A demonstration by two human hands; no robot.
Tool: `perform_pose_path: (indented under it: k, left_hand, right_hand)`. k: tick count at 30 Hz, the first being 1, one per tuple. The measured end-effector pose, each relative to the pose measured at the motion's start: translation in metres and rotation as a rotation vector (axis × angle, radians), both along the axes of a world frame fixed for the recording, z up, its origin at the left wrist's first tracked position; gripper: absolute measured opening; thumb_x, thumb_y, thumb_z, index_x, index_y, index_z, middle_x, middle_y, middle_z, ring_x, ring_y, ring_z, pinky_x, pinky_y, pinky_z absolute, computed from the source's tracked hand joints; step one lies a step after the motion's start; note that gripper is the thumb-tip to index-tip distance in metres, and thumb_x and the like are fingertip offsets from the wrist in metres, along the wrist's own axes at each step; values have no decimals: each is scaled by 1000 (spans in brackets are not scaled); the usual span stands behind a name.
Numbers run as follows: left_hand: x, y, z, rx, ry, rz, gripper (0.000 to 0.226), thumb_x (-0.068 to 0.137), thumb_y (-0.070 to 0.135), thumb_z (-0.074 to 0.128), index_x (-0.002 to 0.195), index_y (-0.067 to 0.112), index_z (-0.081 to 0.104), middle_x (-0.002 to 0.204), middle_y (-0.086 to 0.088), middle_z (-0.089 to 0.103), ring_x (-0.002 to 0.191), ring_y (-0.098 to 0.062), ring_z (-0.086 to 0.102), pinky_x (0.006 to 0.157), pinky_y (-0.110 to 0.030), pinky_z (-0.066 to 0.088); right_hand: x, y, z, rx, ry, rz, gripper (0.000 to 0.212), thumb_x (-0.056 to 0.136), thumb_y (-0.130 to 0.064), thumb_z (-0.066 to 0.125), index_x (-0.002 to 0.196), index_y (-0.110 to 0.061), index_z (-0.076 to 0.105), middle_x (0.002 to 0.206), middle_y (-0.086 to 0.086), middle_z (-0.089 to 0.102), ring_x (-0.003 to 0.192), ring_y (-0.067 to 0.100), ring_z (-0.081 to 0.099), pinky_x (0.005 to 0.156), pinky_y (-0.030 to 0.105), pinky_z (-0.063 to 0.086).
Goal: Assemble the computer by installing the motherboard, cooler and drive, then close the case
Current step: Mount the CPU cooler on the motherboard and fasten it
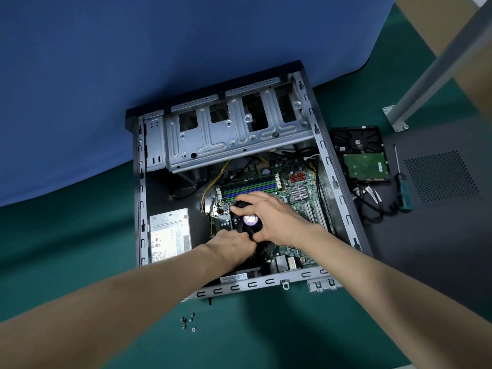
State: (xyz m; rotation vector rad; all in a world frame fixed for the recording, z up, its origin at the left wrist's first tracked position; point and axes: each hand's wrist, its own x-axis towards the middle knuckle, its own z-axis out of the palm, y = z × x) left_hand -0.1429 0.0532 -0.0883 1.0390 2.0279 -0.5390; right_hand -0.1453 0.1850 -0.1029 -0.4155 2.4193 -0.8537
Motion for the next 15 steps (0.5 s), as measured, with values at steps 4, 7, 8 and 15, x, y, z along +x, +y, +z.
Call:
perform_pose_path:
  k: [4, 7, 8, 15]
  left_hand:
    - [-4, -2, 4, 13, -51, -126, 28, 91, -3, 36, 114, -1, 52, 111, -19, 60, 102, -37, 59, 71, -35, 37]
    - [-5, -2, 7, -3, -76, -191, 28, 93, -1, 34, 114, -4, 52, 111, -20, 61, 101, -39, 59, 74, -37, 42]
    - [-6, 0, 7, -7, -84, -179, 29, 93, -1, 32, 115, -5, 51, 112, -22, 60, 102, -39, 58, 74, -36, 41]
    - [-5, 1, 15, -14, -123, -265, 27, 94, -2, 31, 115, -6, 48, 111, -23, 59, 100, -40, 58, 70, -37, 37]
  right_hand:
    - [-1, 1, 2, 2, -1, -5, 79, 76, -14, 78, 144, -29, 41, 156, -13, 27, 142, 11, 20, 116, 42, 26]
    - [0, 1, 2, 3, 4, 0, 78, 77, -15, 78, 144, -30, 41, 156, -13, 26, 143, 11, 18, 117, 42, 24]
    - [0, 2, 2, 2, 1, -2, 78, 77, -15, 79, 144, -30, 41, 156, -13, 26, 143, 11, 18, 117, 43, 23]
    - [0, 1, 3, 1, 6, 14, 76, 79, -19, 78, 145, -29, 40, 157, -12, 25, 144, 10, 15, 118, 45, 20]
